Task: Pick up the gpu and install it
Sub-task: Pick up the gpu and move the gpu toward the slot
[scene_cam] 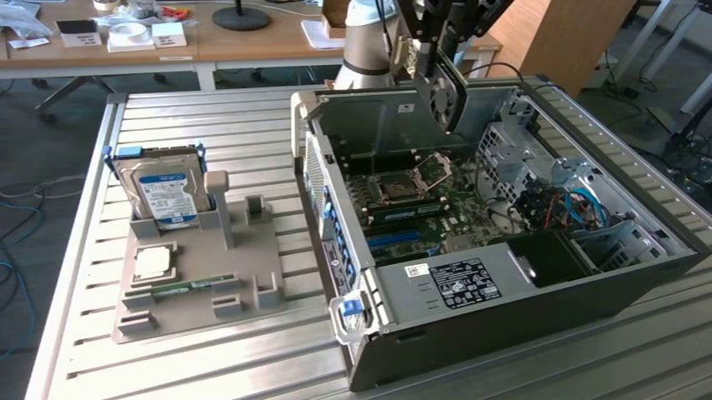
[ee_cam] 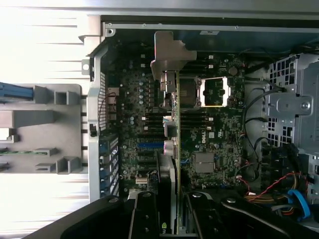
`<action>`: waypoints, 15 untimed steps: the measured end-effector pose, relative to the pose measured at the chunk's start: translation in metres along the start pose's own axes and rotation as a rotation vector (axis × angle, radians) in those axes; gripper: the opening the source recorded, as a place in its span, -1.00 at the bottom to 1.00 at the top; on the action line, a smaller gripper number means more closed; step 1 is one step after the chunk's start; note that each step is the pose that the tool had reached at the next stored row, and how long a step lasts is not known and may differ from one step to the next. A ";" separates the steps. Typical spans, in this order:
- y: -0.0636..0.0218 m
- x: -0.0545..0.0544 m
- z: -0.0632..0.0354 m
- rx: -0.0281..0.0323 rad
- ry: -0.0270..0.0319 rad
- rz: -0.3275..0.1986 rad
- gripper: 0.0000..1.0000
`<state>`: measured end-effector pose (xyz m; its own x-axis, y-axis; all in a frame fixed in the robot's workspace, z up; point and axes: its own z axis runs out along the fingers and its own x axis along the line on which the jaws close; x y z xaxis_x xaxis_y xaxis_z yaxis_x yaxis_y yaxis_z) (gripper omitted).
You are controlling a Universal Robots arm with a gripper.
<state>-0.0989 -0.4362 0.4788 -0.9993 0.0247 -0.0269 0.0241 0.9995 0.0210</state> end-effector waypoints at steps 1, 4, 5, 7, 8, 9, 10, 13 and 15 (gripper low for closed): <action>0.0000 -0.001 0.0000 0.0001 0.0000 0.000 -0.46; 0.0001 -0.005 0.0001 0.0001 0.0000 0.000 -0.46; 0.0002 -0.007 0.0001 0.0001 0.0000 0.000 -0.46; 0.0003 -0.009 0.0002 0.0001 0.0001 0.000 -0.46; 0.0003 -0.011 0.0003 0.0000 0.0000 0.000 -0.46; 0.0003 -0.012 0.0003 0.0001 0.0000 0.000 -0.46; 0.0004 -0.013 0.0003 0.0001 0.0000 0.000 -0.46; 0.0005 -0.017 0.0004 0.0001 0.0000 0.000 -0.46; 0.0005 -0.020 0.0005 0.0001 0.0000 0.000 -0.46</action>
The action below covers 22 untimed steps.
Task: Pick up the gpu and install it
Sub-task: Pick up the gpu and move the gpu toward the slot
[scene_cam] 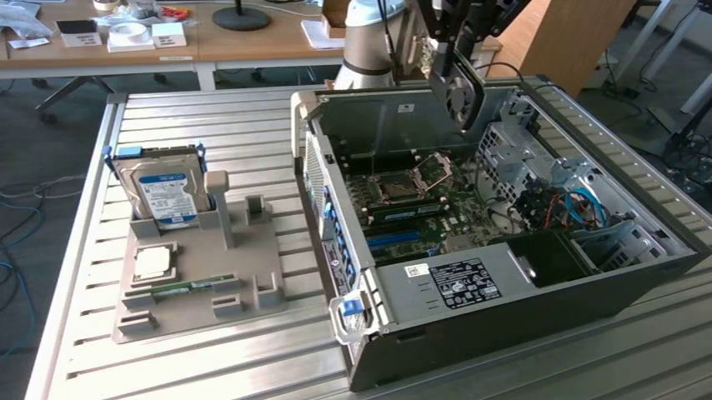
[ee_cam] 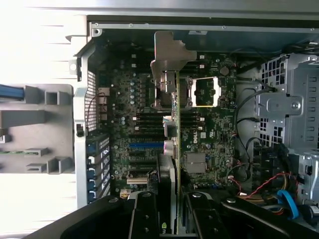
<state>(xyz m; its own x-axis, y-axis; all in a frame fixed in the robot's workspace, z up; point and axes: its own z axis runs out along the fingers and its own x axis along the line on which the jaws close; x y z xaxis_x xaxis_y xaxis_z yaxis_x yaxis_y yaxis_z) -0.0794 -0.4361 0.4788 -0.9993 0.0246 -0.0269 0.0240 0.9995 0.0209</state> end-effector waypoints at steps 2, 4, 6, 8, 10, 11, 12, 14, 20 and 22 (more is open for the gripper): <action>0.0001 -0.003 0.0001 0.0000 0.0000 0.000 -0.46; 0.0002 -0.005 0.0001 0.0000 0.0000 0.000 -0.46; 0.0002 -0.008 0.0002 0.0001 0.0000 0.000 -0.46; 0.0005 -0.016 0.0005 0.0000 0.0000 0.000 -0.46; 0.0005 -0.019 0.0005 0.0000 0.0000 0.000 -0.46; 0.0006 -0.020 0.0006 0.0000 -0.0001 0.000 -0.46; 0.0006 -0.021 0.0005 0.0001 0.0000 0.000 -0.46; 0.0007 -0.024 0.0007 0.0000 0.0000 0.000 -0.46; 0.0009 -0.034 0.0009 0.0000 0.0000 0.000 -0.46; 0.0010 -0.037 0.0010 0.0000 0.0000 0.000 -0.46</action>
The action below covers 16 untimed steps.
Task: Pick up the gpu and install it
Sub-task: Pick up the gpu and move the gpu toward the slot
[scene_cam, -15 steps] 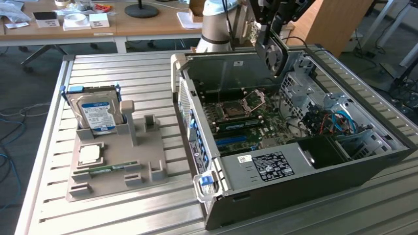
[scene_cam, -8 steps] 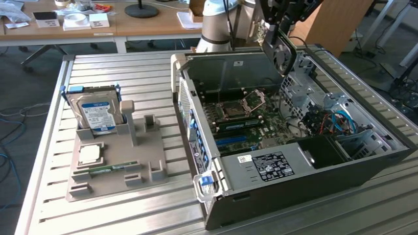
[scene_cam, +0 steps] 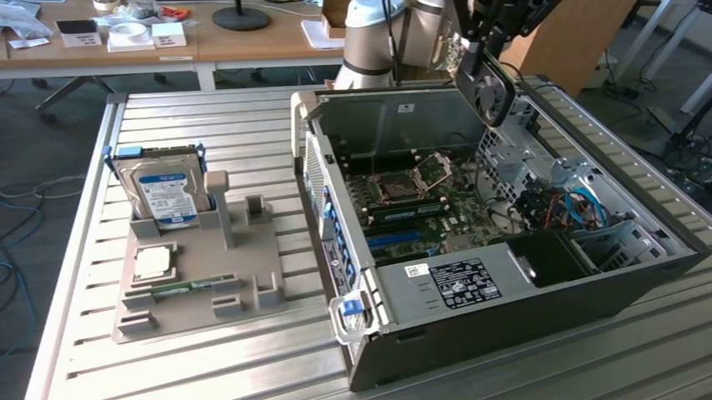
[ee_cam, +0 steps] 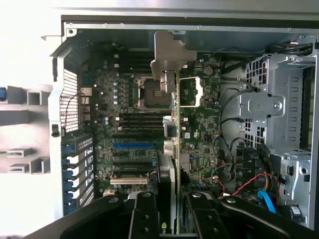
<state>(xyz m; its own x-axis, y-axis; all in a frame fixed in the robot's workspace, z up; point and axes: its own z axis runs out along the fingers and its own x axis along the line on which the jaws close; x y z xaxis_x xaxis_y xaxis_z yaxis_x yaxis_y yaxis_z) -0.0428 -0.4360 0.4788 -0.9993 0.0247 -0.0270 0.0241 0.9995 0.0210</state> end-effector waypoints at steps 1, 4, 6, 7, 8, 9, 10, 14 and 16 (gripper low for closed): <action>0.0000 -0.001 0.0000 0.0000 0.0000 0.000 -0.46; 0.0001 -0.005 0.0001 0.0000 0.0000 0.000 -0.46; 0.0002 -0.007 0.0002 0.0000 0.0000 0.000 -0.46; 0.0003 -0.009 0.0002 0.0001 0.0000 0.000 -0.46; 0.0003 -0.010 0.0003 0.0000 0.0000 0.000 -0.46; 0.0003 -0.011 0.0003 0.0000 0.0000 0.000 -0.46; 0.0003 -0.011 0.0003 0.0000 0.0000 0.000 -0.46; 0.0003 -0.011 0.0003 0.0000 0.0000 0.000 -0.46; 0.0003 -0.012 0.0003 0.0000 0.0001 0.000 -0.46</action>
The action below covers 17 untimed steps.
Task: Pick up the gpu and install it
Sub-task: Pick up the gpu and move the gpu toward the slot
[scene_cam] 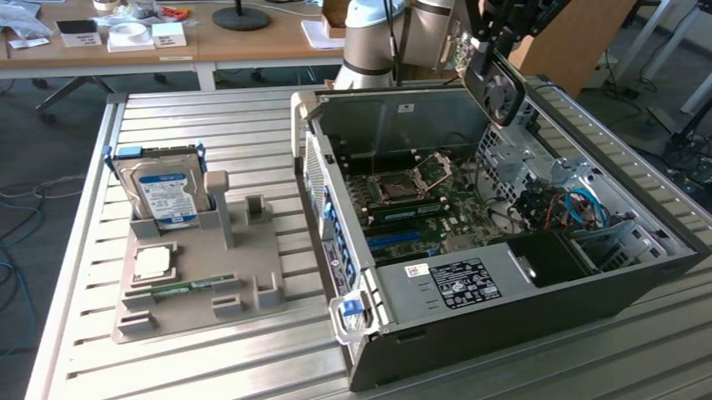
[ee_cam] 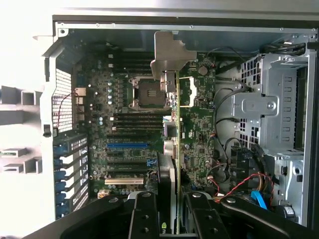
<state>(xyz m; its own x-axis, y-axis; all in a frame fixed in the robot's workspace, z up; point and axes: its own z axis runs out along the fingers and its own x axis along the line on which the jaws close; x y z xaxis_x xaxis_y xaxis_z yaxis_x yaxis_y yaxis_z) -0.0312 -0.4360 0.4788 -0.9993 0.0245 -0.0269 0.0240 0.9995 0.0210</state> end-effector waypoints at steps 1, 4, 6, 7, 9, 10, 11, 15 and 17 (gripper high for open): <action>0.0000 -0.001 0.0000 0.0000 0.0000 0.000 -0.46; 0.0002 -0.005 0.0001 0.0000 0.0000 0.000 -0.46; 0.0002 -0.009 0.0003 0.0000 -0.0001 0.000 -0.46; 0.0003 -0.011 0.0003 0.0000 0.0000 0.000 -0.46; 0.0004 -0.015 0.0004 0.0000 0.0000 0.000 -0.46; 0.0004 -0.017 0.0005 0.0000 -0.0001 0.000 -0.46; 0.0005 -0.019 0.0005 0.0000 -0.0001 0.000 -0.46; 0.0007 -0.027 0.0008 0.0000 0.0000 0.000 -0.46; 0.0008 -0.032 0.0009 0.0000 -0.0001 0.000 -0.46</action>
<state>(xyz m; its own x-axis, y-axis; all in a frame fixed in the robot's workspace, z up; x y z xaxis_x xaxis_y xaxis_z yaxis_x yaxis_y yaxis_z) 0.0004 -0.4360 0.4788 -0.9993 0.0247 -0.0270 0.0241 0.9995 0.0209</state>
